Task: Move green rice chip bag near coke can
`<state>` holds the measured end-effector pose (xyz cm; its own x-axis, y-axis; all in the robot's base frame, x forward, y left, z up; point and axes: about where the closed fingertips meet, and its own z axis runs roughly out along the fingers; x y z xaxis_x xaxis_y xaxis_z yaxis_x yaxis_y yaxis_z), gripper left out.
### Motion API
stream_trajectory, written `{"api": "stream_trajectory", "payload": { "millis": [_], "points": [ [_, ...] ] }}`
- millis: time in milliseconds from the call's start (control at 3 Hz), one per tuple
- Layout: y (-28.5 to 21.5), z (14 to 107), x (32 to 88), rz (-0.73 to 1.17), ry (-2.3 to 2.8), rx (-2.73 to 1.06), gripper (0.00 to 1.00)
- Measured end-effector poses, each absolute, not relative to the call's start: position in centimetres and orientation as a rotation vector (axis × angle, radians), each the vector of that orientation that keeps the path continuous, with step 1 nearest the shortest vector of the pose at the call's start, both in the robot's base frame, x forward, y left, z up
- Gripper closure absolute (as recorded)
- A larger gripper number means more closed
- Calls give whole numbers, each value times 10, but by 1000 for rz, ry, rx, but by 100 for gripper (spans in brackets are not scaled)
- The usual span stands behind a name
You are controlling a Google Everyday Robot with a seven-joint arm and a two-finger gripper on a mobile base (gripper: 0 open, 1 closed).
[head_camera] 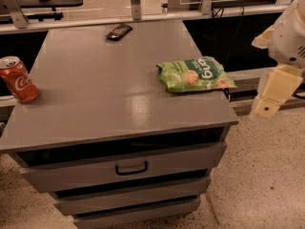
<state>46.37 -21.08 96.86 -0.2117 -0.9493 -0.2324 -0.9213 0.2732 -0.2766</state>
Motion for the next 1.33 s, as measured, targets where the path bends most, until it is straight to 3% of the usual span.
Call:
{"api": "stream_trajectory", "payload": {
  "millis": [1333],
  "points": [
    [-163,901,662,-11,1946,-1640,0]
  ]
}}
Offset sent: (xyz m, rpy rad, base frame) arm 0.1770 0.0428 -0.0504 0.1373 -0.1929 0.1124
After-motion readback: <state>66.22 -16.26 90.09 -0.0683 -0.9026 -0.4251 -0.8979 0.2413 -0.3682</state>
